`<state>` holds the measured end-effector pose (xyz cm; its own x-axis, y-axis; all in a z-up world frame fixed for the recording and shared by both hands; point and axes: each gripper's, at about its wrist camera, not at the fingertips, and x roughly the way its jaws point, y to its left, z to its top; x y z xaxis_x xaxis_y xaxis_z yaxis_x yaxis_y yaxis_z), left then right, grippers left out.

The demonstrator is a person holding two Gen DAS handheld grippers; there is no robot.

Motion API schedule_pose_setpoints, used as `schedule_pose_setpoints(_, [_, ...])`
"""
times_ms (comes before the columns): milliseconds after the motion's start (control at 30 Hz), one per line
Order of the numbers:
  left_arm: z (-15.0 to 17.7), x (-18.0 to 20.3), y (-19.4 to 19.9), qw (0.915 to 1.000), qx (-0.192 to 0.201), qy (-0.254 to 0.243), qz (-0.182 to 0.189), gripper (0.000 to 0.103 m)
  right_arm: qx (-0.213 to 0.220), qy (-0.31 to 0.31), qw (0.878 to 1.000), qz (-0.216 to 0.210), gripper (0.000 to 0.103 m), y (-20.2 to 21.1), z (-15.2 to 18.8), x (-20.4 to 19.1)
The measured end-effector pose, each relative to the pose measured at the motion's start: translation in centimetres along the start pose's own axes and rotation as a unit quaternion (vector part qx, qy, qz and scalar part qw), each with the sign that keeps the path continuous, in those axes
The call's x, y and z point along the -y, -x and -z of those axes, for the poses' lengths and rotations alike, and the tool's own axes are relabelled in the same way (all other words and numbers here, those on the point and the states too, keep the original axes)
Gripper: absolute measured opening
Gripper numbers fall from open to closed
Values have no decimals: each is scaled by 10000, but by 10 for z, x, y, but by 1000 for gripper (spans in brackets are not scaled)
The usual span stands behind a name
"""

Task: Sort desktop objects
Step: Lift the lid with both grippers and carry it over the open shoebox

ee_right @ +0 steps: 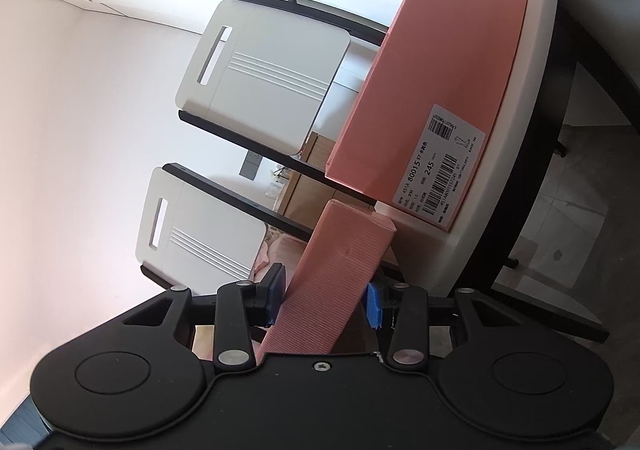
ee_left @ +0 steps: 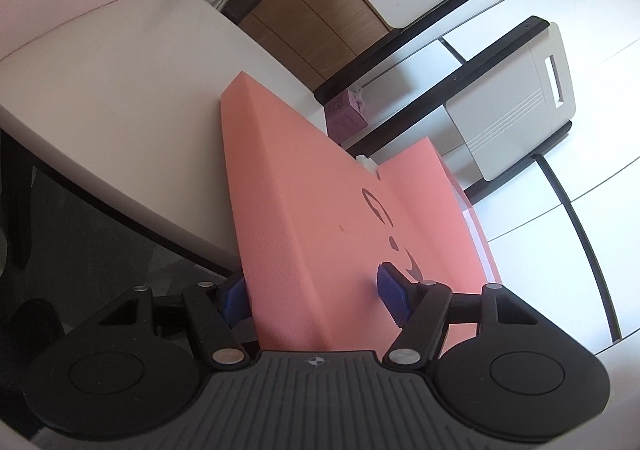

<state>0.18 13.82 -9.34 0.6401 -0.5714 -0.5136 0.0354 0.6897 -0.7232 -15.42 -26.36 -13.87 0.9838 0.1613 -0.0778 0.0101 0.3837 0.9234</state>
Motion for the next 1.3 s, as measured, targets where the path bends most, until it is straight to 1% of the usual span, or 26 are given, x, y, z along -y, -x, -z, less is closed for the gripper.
schedule_pose_setpoints(133, [2,11,12,9984,333,-457,95,71,26,11,9999,-120,43,2,0,-3])
schedule_pose_setpoints(233, [3,14,19,9973,466,-558,142,71,31,77,9997,-225,43,4,-1,-7])
schedule_pose_setpoints(367, [2,17,24,9963,581,-599,197,71,30,169,9993,-331,43,4,-2,-13])
schedule_pose_setpoints(533, [2,18,27,9962,618,-566,234,71,11,264,9988,-418,43,4,-4,-18])
schedule_pose_setpoints(900, [-2,27,41,9930,925,-609,412,71,55,452,9964,-719,43,1,-13,-37])
schedule_pose_setpoints(1100, [-6,47,49,9905,1110,-649,481,71,181,523,9938,-959,43,2,-30,-51])
schedule_pose_setpoints(1300, [-11,78,50,9868,1274,-782,623,71,320,562,9907,-1196,43,4,-56,-62])
